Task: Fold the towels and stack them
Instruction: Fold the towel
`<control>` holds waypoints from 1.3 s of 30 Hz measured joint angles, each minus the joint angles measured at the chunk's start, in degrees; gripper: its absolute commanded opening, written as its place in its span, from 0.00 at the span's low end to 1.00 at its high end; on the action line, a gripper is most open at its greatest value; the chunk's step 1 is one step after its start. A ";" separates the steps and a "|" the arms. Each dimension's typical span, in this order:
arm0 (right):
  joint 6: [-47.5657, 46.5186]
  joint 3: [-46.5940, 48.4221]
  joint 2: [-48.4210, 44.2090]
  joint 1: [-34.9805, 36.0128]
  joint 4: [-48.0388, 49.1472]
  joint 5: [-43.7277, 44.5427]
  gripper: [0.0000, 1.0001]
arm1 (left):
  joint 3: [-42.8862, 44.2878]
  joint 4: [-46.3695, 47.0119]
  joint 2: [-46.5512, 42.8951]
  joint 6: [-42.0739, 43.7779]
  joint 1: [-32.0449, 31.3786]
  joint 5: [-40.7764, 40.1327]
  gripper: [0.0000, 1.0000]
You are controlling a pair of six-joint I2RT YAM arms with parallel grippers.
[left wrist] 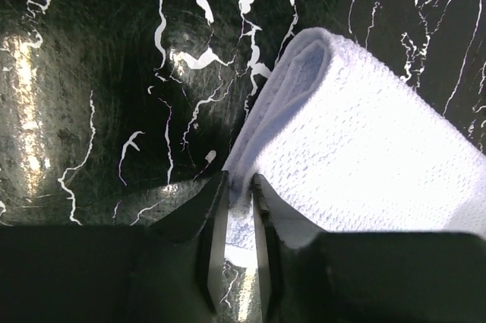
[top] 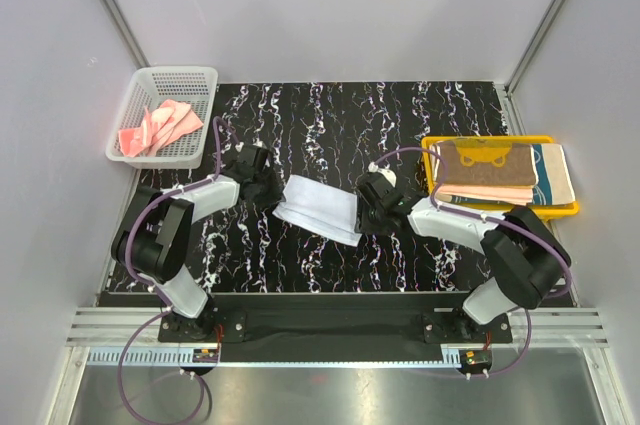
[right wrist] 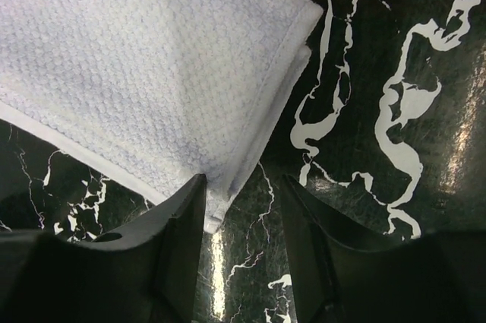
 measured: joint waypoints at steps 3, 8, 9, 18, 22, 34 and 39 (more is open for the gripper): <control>-0.15 -0.13 0.74 -1.09 0.81 -0.20 0.49 | -0.42 0.68 0.00 -0.17 -0.20 0.02 0.14; -2.19 -0.11 2.01 -6.36 2.60 -1.60 0.47 | -2.80 3.06 -0.61 -1.14 -1.40 0.04 0.11; -2.97 0.00 2.32 -7.87 2.84 -1.99 0.47 | -3.26 3.65 -0.81 -1.40 -1.79 0.07 0.11; -7.21 4.31 4.04 -11.67 2.47 -3.04 0.48 | -5.40 6.60 -1.77 -3.15 -3.41 0.26 0.16; -7.17 4.24 3.15 -11.67 1.25 -3.69 0.48 | -5.40 6.47 -1.79 -3.15 -3.43 0.31 0.23; -3.45 -0.31 -0.13 -11.61 1.16 -7.56 0.45 | -4.00 3.67 -1.81 -2.29 -3.72 1.11 0.29; -2.25 -1.46 -0.13 -11.56 1.66 -8.90 0.44 | -3.58 2.99 -1.81 -1.75 -3.93 1.27 0.30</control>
